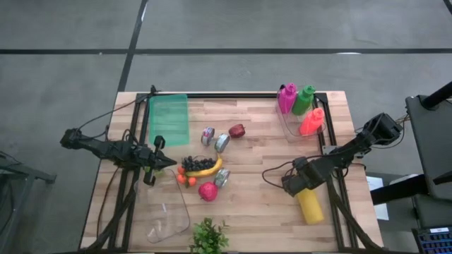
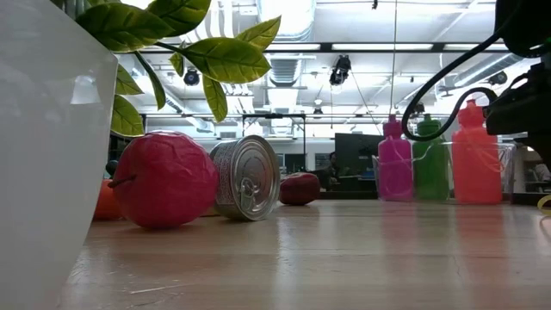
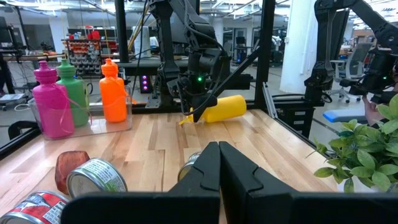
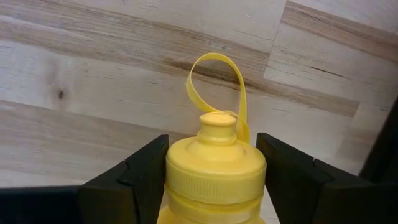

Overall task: Pick & Place Food Item
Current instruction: Put the yellow tumbler bottle into the top right transparent bin

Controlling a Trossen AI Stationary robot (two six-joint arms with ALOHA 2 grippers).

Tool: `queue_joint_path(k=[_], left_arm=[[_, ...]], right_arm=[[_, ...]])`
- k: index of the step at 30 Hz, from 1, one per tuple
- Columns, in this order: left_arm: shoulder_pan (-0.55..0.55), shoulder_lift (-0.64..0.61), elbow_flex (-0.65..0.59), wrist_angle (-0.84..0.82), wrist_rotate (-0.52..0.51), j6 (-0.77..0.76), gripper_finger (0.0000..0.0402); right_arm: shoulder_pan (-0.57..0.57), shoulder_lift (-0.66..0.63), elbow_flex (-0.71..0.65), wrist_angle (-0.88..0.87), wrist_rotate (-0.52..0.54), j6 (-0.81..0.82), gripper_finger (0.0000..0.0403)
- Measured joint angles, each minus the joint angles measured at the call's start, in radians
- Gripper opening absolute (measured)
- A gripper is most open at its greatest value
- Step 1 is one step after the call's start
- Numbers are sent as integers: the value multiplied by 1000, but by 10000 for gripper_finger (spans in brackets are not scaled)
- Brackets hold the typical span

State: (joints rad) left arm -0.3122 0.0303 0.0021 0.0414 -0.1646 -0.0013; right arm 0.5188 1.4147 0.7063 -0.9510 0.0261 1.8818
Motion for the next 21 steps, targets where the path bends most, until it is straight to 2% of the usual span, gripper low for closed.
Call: queue_joint_path(k=[10, 21], left_arm=[[0, 0, 0, 0, 0, 0, 0], [0, 0, 0, 0, 0, 0, 0]], right_arm=[[0, -2, 0, 0, 8, 1, 218], [2, -21, 62, -86, 162, -24, 217]])
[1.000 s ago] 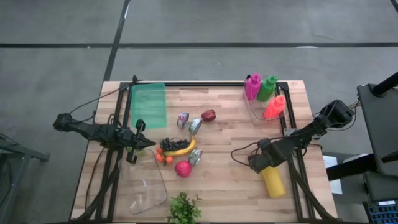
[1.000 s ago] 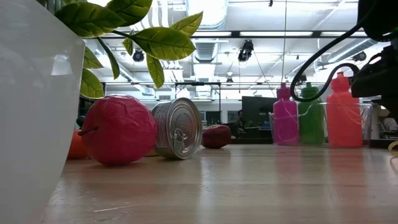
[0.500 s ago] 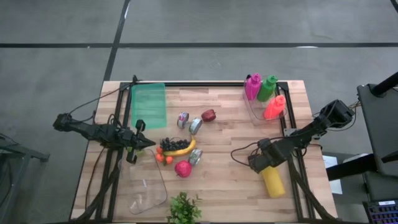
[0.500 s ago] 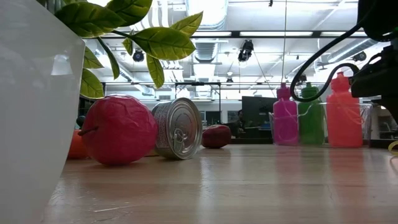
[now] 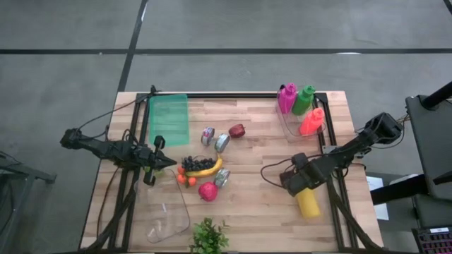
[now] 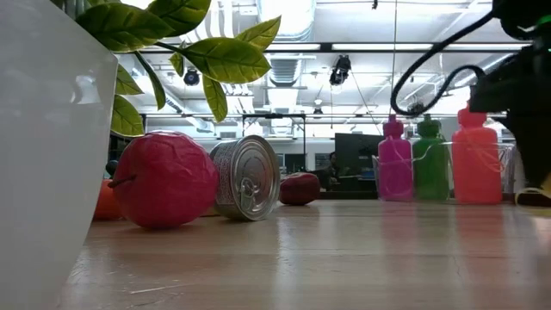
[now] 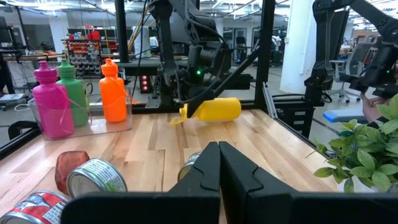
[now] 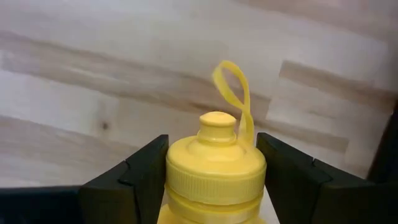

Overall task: Pick & Place Food Item
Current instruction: Put the yellow tumbler bottle into the top right transparent bin

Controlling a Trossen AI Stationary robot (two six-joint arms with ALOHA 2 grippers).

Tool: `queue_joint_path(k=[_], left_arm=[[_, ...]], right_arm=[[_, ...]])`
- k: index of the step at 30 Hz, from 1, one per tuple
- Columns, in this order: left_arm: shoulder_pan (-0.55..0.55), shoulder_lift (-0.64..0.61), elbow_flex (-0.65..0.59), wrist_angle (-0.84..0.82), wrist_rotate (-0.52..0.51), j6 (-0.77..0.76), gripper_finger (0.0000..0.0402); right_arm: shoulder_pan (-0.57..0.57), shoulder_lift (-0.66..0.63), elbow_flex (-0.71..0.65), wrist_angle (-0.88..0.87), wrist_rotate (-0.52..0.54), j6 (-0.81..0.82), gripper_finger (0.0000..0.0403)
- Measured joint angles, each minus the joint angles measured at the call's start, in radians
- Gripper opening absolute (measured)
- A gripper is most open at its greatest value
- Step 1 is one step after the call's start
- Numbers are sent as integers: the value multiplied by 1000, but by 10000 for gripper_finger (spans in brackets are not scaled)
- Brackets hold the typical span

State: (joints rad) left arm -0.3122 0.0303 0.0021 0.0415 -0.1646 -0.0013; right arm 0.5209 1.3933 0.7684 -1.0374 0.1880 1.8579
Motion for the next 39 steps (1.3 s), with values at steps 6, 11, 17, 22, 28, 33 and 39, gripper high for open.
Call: queue_joint_path(k=[6, 11, 17, 22, 28, 33, 39], left_arm=[[0, 0, 0, 0, 0, 0, 0], [0, 0, 0, 0, 0, 0, 0], [0, 0, 0, 0, 0, 0, 0], [0, 0, 0, 0, 0, 0, 0], [0, 0, 0, 0, 0, 0, 0], [0, 0, 0, 0, 0, 0, 0], [0, 0, 0, 0, 0, 0, 0]], right_arm=[[29, -11, 63, -97, 160, 7, 217], [82, -17, 142, -227, 342, 60, 217], [153, -17, 204, -366, 548, 135, 217], [180, -17, 217, -492, 689, 230, 217], [182, -25, 225, -534, 836, 229, 217], [180, -32, 227, -534, 1000, 137, 217], [146, -56, 227, -534, 1161, -47, 217]])
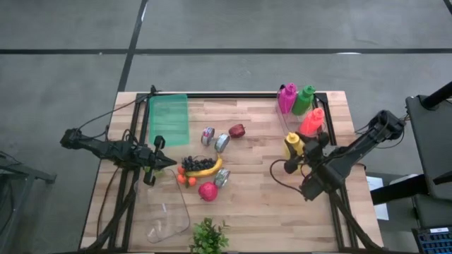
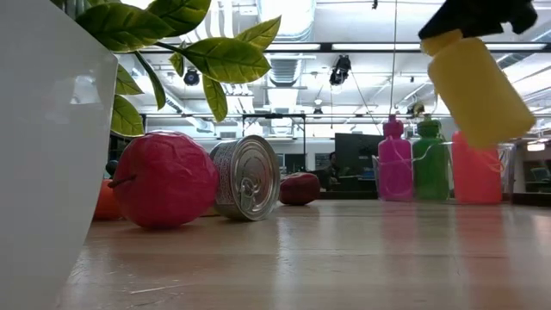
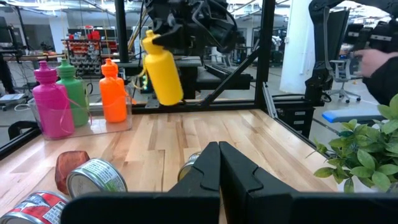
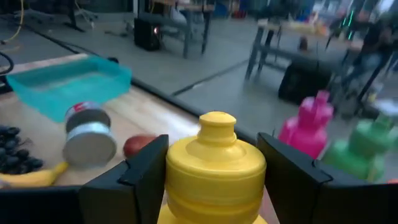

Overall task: Pick & Place Food Item
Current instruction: Put the yellow tumbler bottle into the top right transparent bin

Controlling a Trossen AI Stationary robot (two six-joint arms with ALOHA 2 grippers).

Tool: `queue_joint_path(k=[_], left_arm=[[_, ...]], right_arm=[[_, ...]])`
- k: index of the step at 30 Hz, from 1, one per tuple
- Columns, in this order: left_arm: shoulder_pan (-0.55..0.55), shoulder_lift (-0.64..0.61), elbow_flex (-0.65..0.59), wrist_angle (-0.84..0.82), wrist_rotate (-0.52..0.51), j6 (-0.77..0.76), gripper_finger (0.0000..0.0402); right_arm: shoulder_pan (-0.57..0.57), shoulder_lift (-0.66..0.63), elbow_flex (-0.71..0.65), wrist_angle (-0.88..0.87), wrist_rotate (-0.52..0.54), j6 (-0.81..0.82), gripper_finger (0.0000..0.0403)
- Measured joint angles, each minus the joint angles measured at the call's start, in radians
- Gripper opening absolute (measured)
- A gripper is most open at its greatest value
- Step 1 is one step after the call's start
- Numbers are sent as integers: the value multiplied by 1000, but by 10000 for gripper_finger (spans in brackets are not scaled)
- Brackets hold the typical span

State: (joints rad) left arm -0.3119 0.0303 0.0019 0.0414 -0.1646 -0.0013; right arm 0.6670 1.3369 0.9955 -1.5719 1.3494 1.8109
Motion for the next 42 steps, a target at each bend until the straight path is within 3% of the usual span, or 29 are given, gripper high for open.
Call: queue_joint_path(k=[9, 21, 30, 35, 42], left_arm=[[0, 0, 0, 0, 0, 0, 0], [0, 0, 0, 0, 0, 0, 0], [0, 0, 0, 0, 0, 0, 0], [0, 0, 0, 0, 0, 0, 0], [0, 0, 0, 0, 0, 0, 0]], right_arm=[[-79, -90, 0, 1, 222, -202, 217], [-283, -189, -1, 9, 222, -271, 217], [-445, -169, -1, 82, 222, -318, 217], [-488, -137, -1, 150, 222, -419, 217], [-490, -115, -1, 241, 222, -432, 217]])
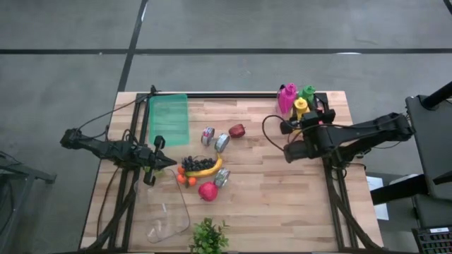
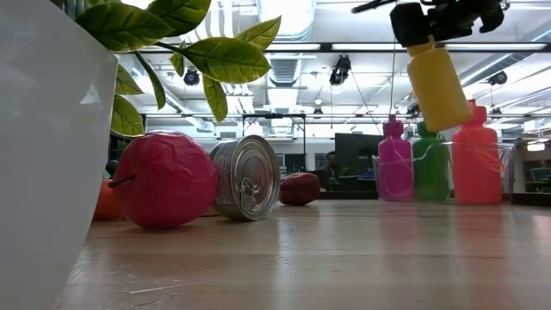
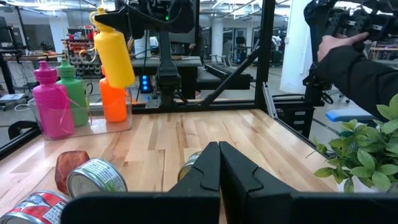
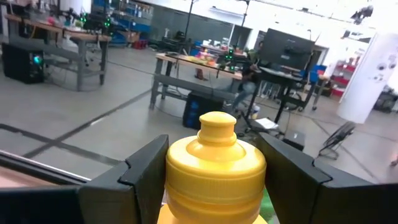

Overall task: Pick & Place Food Item
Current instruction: Put the yellow tumbler bottle into the top right transparent bin

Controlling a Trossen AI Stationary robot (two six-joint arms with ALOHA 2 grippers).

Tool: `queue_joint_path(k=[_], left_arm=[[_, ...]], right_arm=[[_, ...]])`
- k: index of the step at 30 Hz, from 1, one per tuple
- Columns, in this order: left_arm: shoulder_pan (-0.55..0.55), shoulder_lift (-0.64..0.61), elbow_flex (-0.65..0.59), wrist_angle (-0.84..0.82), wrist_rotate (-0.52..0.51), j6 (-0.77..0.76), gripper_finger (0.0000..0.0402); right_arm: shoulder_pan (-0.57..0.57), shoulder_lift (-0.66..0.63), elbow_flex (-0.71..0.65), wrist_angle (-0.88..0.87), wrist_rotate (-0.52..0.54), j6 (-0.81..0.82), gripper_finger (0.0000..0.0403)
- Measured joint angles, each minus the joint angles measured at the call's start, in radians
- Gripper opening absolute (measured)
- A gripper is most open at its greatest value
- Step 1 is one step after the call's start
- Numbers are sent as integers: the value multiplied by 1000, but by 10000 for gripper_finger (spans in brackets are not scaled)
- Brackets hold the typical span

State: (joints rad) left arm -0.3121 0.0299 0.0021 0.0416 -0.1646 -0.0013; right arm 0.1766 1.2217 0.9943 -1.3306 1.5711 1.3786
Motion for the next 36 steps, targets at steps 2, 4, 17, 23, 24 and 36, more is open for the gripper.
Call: queue_joint_path(k=[2, 4, 17, 23, 24, 36], left_arm=[[0, 0, 0, 0, 0, 0, 0], [0, 0, 0, 0, 0, 0, 0], [0, 0, 0, 0, 0, 0, 0], [0, 0, 0, 0, 0, 0, 0], [0, 0, 0, 0, 0, 0, 0], [0, 0, 0, 0, 0, 0, 0]], right_arm=[[7, 9, 0, 59, 0, -40, 217], [14, 21, 0, 153, 0, -118, 217], [-96, 39, 0, 395, 0, -300, 217], [-158, 37, 0, 395, 0, -311, 217], [-165, 37, 0, 394, 0, -317, 217], [-217, 37, -69, 393, 0, -247, 217]])
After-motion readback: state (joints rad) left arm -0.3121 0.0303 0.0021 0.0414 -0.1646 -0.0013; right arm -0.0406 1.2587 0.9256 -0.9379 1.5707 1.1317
